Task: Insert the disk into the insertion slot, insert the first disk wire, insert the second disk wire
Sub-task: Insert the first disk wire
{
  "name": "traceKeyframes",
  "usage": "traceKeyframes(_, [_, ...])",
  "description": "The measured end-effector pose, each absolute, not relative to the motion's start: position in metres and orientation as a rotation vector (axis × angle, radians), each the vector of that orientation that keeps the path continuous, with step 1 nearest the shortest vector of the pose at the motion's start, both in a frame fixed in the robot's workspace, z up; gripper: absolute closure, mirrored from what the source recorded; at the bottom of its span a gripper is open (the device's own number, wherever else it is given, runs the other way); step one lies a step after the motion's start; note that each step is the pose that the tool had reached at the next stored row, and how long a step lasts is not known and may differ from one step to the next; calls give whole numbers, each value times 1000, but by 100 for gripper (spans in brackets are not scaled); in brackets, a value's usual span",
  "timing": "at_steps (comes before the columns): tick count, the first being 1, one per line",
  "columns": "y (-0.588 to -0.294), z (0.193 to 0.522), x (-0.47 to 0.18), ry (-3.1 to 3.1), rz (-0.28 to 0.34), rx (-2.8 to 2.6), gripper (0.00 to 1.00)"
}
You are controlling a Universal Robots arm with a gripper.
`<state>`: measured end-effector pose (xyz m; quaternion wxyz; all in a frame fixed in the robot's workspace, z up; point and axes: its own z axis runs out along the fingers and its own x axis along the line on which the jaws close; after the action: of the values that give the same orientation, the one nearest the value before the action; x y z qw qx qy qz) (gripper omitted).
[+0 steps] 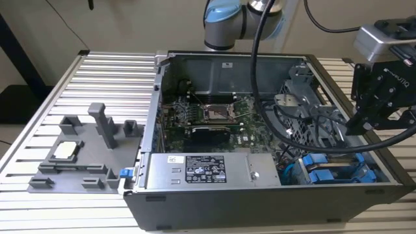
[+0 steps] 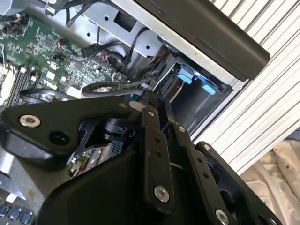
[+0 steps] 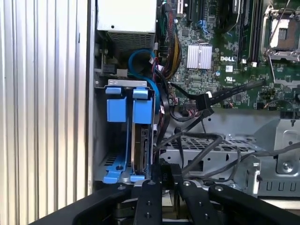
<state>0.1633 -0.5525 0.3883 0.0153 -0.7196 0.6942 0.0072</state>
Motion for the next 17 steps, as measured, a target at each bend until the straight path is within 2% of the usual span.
traceKeyframes(17, [-565,365,172,2181,63,-2252,81])
